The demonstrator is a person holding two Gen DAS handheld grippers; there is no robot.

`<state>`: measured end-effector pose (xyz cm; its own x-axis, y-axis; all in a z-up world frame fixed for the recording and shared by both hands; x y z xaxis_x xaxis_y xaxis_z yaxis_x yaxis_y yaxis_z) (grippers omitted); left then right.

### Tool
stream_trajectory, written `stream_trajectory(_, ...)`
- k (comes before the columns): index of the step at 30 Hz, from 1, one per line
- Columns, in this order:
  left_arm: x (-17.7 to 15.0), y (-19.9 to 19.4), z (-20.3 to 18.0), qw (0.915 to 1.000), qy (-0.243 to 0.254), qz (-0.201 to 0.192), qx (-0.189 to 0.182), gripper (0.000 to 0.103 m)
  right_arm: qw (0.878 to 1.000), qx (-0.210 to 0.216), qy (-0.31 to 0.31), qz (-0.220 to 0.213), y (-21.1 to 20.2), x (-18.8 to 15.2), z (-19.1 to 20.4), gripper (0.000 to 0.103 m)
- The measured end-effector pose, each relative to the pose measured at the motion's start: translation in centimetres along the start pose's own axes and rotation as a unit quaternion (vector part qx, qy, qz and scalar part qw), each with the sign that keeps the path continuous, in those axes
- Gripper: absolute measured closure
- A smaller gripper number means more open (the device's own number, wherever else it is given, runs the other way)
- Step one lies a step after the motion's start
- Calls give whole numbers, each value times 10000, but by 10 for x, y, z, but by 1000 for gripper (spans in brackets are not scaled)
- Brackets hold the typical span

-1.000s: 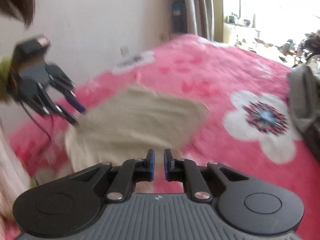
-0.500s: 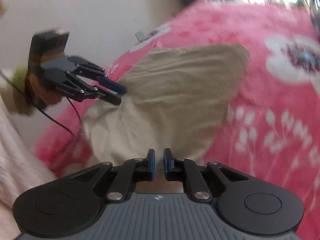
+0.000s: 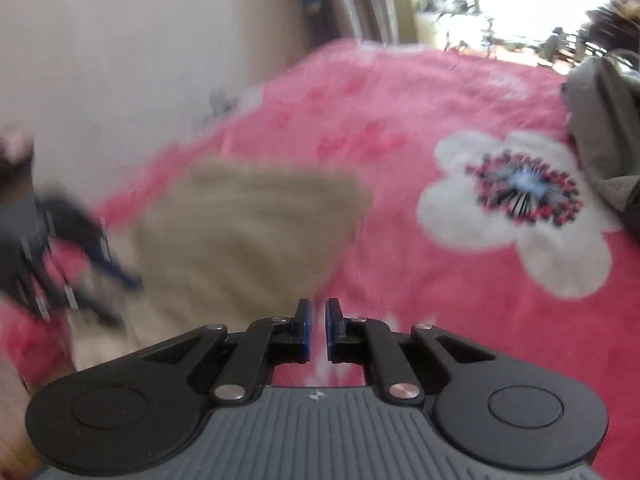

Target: Fold clothes

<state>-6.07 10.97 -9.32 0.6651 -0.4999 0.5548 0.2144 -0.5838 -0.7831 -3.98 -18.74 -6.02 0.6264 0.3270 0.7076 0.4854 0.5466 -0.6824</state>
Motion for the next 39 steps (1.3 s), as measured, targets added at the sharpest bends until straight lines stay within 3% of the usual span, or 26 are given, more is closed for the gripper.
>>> stream_trajectory(2, 2, 2, -1, 10000, 4, 21, -39, 66, 9992, 146, -24, -371, 1, 19, 6, 94)
stream_trajectory(5, 5, 6, -8, 9999, 100, 31, -78, 65, 9987, 215, -106, -446, 30, 35, 10, 94)
stream_trajectory(8, 2, 6, -13, 9999, 76, -38, -82, 65, 9996, -115, 159, -195, 72, 39, -10, 100)
stream_trajectory(11, 0, 6, -15, 9999, 31, -82, -67, 65, 9952, -536, 783, -226, 93, 46, -39, 95)
stream_trajectory(14, 4, 2, -10, 9997, -171, -97, -138, 65, 9894, -707, 1232, -319, 87, 49, -58, 95)
stream_trajectory(18, 23, -20, 15, 9947, -828, -525, -307, 65, 9921, -607, 909, -615, 43, 55, -49, 95)
stream_trajectory(22, 51, -29, 55, 9840, -1477, -983, 149, 65, 9946, -242, 789, -624, 19, 53, -31, 95)
stream_trajectory(25, 69, -13, 78, 9763, -1497, -1006, 1197, 65, 9968, -73, 635, -490, 25, 50, -16, 95)
stream_trajectory(27, 76, 3, 86, 9658, -1415, -927, 1964, 65, 9973, -125, 614, -382, 38, 48, -11, 95)
stream_trajectory(29, 80, 20, 89, 9592, -1451, -789, 2295, 64, 9973, -323, 626, -185, 60, 47, -10, 97)
stream_trajectory(32, 86, 36, 83, 9518, -1294, -712, 2689, 64, 9950, -611, 777, 168, 92, 33, -14, 101)
stream_trajectory(34, 89, 40, 77, 9483, -1226, -658, 2854, 63, 9952, -784, 570, 163, 96, 36, -8, 101)
stream_trajectory(39, 93, 39, 79, 9433, -1374, -527, 2974, 63, 9960, -777, 417, 112, 66, 54, 5, 95)
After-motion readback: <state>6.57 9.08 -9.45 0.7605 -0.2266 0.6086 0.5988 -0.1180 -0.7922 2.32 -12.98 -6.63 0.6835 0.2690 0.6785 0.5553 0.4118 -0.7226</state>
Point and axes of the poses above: each gripper's, at about its wrist camera, not at the fingertips, and y roughly the way its jaws point, z to its left, x to its top, the point moved 1 cm from there along y, roughly the way its jaws point, and after that the axes turned 7 degrees about -y, right-handed, at the moved point
